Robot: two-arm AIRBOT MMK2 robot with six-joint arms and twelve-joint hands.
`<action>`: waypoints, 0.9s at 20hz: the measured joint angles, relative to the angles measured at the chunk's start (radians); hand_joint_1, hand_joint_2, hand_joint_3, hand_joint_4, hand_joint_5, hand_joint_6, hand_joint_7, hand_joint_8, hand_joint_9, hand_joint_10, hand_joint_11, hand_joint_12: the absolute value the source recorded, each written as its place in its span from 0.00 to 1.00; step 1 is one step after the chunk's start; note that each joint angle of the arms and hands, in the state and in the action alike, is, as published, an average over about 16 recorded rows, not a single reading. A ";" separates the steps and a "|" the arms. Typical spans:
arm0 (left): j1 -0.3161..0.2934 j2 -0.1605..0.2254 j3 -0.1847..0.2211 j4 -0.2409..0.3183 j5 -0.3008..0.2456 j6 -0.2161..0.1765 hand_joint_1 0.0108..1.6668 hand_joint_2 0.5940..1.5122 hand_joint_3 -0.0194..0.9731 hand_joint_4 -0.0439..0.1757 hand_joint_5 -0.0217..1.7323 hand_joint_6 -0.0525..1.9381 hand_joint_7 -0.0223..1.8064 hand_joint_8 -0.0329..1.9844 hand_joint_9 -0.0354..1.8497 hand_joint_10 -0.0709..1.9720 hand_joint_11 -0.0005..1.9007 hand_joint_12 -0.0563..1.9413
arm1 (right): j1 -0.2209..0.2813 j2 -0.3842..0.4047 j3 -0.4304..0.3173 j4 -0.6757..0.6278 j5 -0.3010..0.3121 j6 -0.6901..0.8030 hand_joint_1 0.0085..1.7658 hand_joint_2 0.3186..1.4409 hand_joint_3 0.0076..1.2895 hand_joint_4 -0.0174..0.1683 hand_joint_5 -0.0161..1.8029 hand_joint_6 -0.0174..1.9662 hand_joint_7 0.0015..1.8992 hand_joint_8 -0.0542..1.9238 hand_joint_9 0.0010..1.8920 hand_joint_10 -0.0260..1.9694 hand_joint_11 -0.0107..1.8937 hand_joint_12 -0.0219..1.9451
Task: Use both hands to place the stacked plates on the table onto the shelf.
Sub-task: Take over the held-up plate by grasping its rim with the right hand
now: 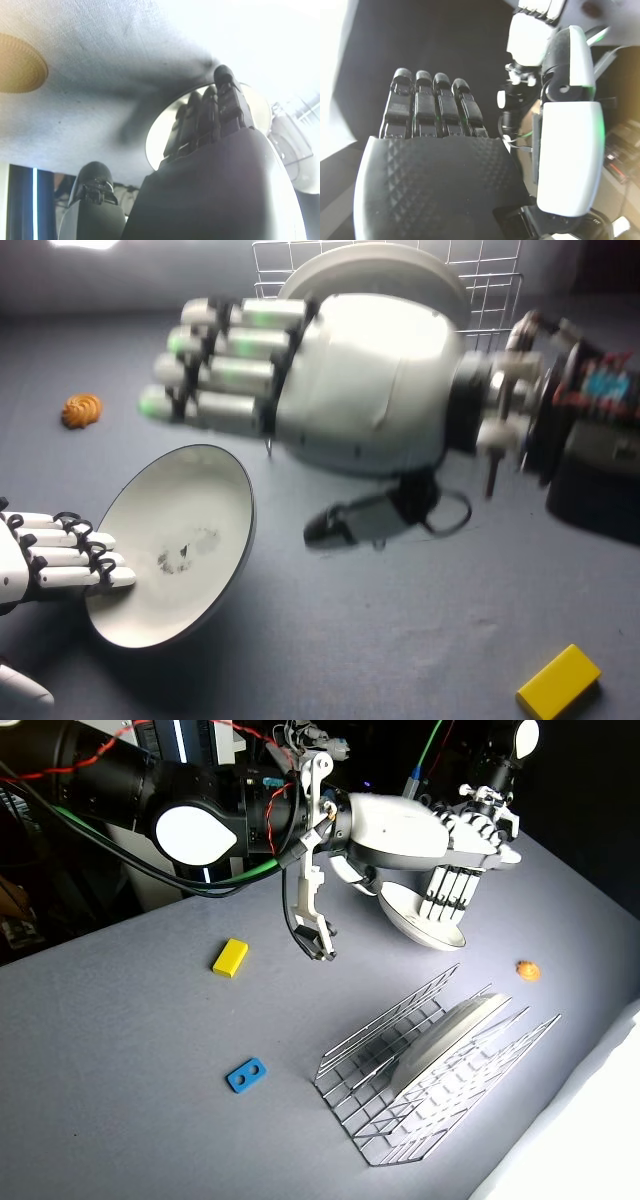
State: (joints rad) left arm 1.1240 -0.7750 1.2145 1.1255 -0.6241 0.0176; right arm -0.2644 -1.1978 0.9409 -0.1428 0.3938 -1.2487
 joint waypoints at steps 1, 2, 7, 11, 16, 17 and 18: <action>0.001 0.000 -0.001 0.000 0.001 0.000 0.01 0.56 0.04 0.18 0.02 0.02 0.03 0.01 0.02 0.02 0.02 0.09 | -0.014 -0.011 -0.001 -0.004 -0.002 -0.020 0.50 0.55 0.01 0.11 0.02 0.02 0.01 0.04 0.01 0.02 0.01 0.02; 0.001 0.001 -0.001 -0.001 0.001 0.000 0.01 0.56 0.04 0.18 0.02 0.02 0.03 0.01 0.02 0.02 0.02 0.10 | -0.026 -0.024 0.001 -0.007 -0.005 -0.039 0.50 0.55 0.01 0.11 0.02 0.02 0.01 0.04 0.01 0.02 0.01 0.01; 0.005 0.002 -0.005 -0.003 0.004 -0.001 0.01 0.56 0.04 0.18 0.02 0.02 0.03 0.01 0.02 0.02 0.01 0.10 | -0.074 -0.108 0.041 -0.020 -0.026 -0.131 0.53 0.55 0.01 0.11 0.02 0.02 0.01 0.04 0.01 0.02 0.01 0.01; 0.008 0.003 -0.006 -0.004 0.004 -0.001 0.01 0.55 0.04 0.18 0.02 0.02 0.03 0.01 0.01 0.02 0.01 0.10 | -0.095 -0.189 0.102 -0.027 -0.043 -0.198 0.54 0.55 0.01 0.11 0.02 0.02 0.01 0.04 0.01 0.02 0.01 0.01; 0.010 0.004 -0.008 -0.005 0.005 -0.002 0.01 0.55 0.04 0.18 0.02 0.02 0.02 0.01 0.01 0.02 0.02 0.08 | -0.111 -0.282 0.183 -0.035 -0.060 -0.281 0.53 0.56 0.00 0.11 0.02 0.02 0.01 0.04 0.01 0.02 0.01 0.01; 0.011 0.004 -0.008 -0.005 0.005 -0.002 0.01 0.55 0.04 0.18 0.02 0.02 0.02 0.01 0.01 0.02 0.02 0.08 | -0.113 -0.297 0.196 -0.035 -0.063 -0.294 0.52 0.57 0.01 0.11 0.02 0.02 0.01 0.04 0.01 0.02 0.01 0.02; 0.012 0.004 -0.008 -0.006 0.005 -0.003 0.01 0.55 0.04 0.18 0.02 0.02 0.02 0.01 0.01 0.02 0.02 0.08 | -0.115 -0.310 0.209 -0.035 -0.064 -0.306 0.51 0.57 0.01 0.11 0.02 0.02 0.01 0.04 0.01 0.02 0.01 0.04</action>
State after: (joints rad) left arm 1.1355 -0.7709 1.2062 1.1199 -0.6188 0.0149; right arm -0.3796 -1.5078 1.1494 -0.1783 0.3293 -1.5543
